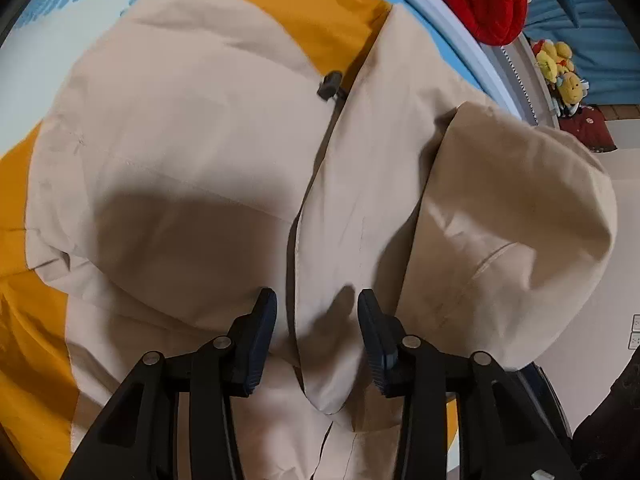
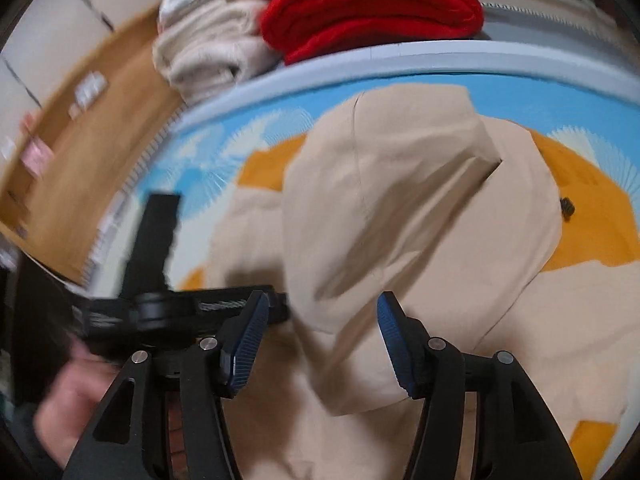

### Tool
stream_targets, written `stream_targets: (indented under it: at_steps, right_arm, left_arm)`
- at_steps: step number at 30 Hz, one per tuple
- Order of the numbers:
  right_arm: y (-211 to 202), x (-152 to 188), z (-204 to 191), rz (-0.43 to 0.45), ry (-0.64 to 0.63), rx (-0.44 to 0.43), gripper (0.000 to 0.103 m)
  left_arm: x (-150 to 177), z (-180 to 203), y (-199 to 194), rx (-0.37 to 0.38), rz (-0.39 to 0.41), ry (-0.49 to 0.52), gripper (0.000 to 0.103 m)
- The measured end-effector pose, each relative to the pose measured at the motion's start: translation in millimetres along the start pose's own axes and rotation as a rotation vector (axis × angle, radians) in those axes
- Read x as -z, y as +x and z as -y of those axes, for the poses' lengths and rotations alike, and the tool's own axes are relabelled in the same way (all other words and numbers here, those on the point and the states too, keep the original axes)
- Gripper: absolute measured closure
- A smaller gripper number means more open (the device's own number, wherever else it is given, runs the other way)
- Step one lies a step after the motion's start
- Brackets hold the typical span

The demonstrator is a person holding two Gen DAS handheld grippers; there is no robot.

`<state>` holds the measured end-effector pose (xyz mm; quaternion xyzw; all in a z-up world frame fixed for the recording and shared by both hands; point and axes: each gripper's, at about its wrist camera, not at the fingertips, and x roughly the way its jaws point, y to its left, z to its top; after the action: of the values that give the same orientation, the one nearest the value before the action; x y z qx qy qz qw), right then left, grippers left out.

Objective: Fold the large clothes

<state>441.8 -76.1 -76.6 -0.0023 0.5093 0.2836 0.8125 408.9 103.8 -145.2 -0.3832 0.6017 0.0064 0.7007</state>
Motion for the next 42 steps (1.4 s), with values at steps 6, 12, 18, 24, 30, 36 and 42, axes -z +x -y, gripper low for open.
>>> stream_targets:
  at_steps: [6,12,18,24,30,36,42]
  right_arm:
    - [11.7,-1.6,-5.9,0.024,-0.026,0.033,0.099]
    - [-96.0,-6.2,39.6,0.545,0.262,-0.246,0.101]
    - [-61.9,40.7,107.2,0.366,0.616,-0.065,0.101]
    - [3.8,91.6,141.2,-0.025,0.811,0.029,0.095]
    - [-29.3,54.2,127.2,0.072,0.652,0.062,0.046]
    - [-42.2,21.2,157.4,0.095,0.596,0.107,0.044]
    - [-31.0,24.4,185.4,0.103,0.684,0.021,0.086]
  left_arm:
    - [-6.7,-2.1,-20.5,0.109,0.045,-0.009,0.103]
    - [-11.5,34.7,-138.0,0.321,0.458,0.23,0.103]
    - [-3.5,24.7,-55.8,0.034,0.122,0.244,0.103]
    - [-7.7,11.6,-18.9,-0.077,0.008,0.135,0.103]
    - [1.4,44.2,-55.7,-0.118,0.231,0.279,0.078]
    - [30.1,88.4,-16.5,-0.007,0.125,0.46,0.078]
    - [36.3,82.6,33.0,-0.13,-0.059,0.479,0.078]
